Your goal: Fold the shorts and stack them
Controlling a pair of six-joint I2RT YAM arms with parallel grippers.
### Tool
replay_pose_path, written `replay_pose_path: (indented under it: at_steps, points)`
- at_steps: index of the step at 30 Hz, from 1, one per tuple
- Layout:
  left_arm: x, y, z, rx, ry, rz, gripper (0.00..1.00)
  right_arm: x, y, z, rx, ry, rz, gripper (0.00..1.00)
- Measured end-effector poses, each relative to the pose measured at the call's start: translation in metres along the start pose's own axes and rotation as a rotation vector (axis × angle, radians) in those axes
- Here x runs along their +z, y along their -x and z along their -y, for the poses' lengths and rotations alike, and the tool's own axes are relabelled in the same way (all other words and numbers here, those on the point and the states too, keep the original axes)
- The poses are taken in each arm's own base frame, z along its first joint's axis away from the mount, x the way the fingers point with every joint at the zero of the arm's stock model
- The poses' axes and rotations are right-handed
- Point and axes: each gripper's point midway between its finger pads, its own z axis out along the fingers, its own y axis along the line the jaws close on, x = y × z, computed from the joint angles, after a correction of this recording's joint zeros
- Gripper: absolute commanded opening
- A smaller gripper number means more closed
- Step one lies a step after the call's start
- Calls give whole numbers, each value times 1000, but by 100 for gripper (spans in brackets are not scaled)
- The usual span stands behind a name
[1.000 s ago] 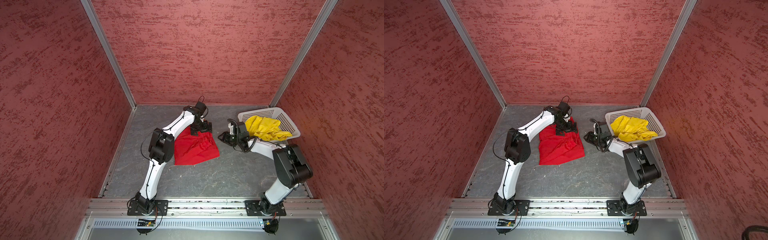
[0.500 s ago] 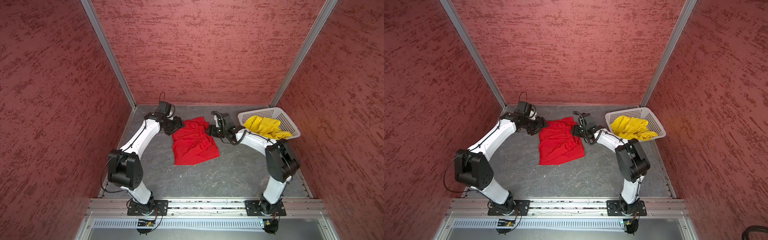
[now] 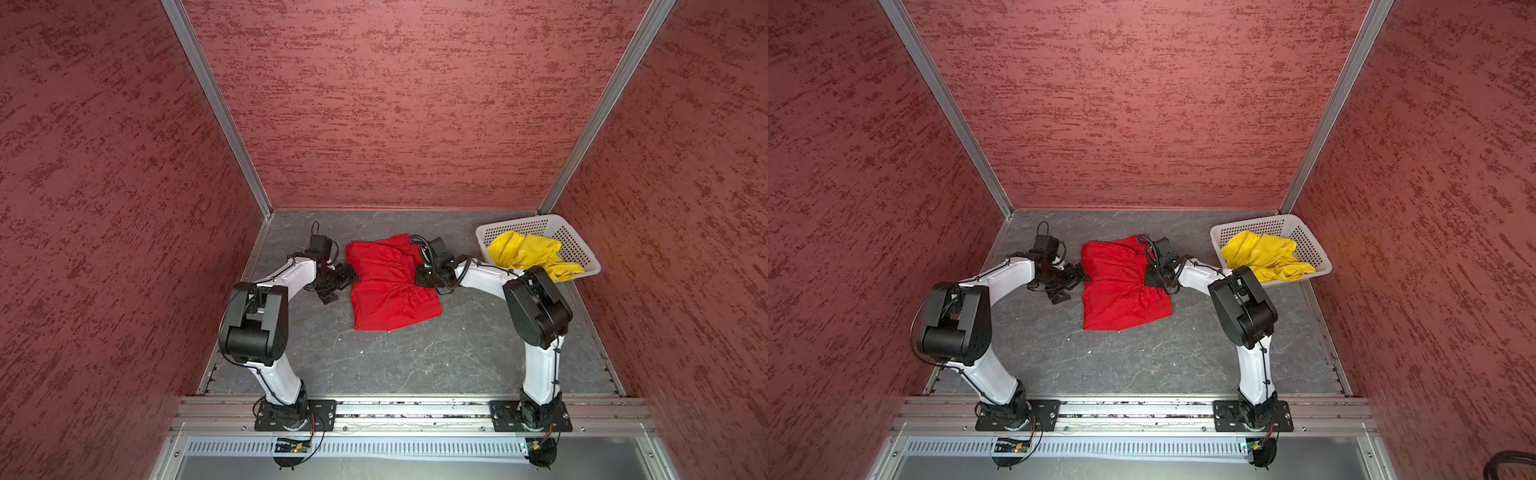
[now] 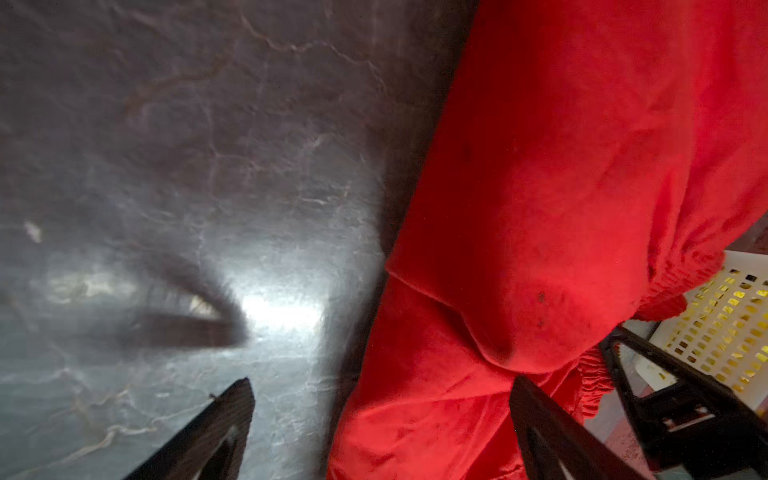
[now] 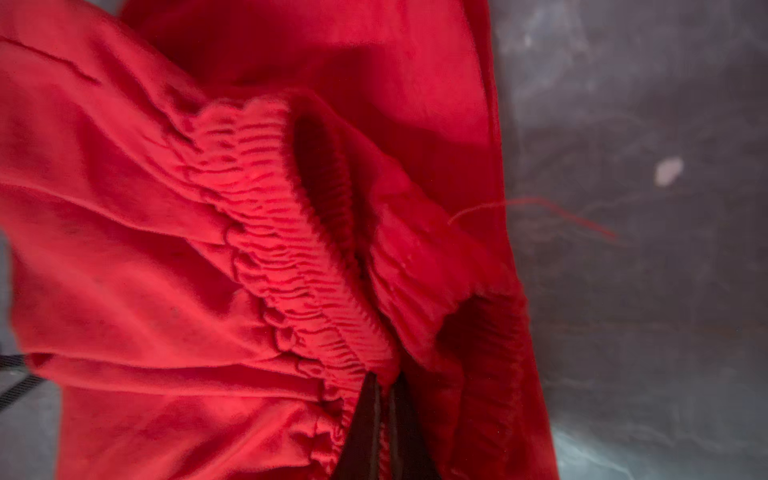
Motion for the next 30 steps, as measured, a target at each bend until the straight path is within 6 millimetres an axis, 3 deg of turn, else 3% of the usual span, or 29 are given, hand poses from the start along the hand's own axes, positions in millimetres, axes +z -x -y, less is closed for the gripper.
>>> replay_pose_path:
  at_steps: [3, 6, 10, 14, 16, 18, 21, 24, 30]
  points:
    - [3, 2, 5, 1, -38, 10, 100, 1, 0, 1, -3, -1, 8, 3]
    - [5, 3, 10, 1, -72, 13, 100, 2, 1, 1, -8, 4, 17, 19]
    - [3, 8, 11, -12, -99, 22, 100, -10, 3, 3, -29, -12, 42, 30]
    - [-4, 24, 7, -38, -118, 57, 99, -48, 14, -9, -105, -39, 128, 50]
    - [-8, 34, 7, -48, -130, 83, 100, -73, 22, -29, -184, -38, 203, 55]
    - [-11, 46, 9, -58, -149, 109, 100, -95, 21, -62, -289, -17, 278, 57]
    - [-8, 63, 16, -68, -185, 132, 100, -106, 0, -108, -448, 25, 326, 58]
    - [3, 78, 23, -73, -220, 138, 100, -98, -35, -140, -608, 46, 323, 60]
    - [21, 96, 34, -76, -277, 141, 98, -73, -106, -181, -868, 85, 271, 61]
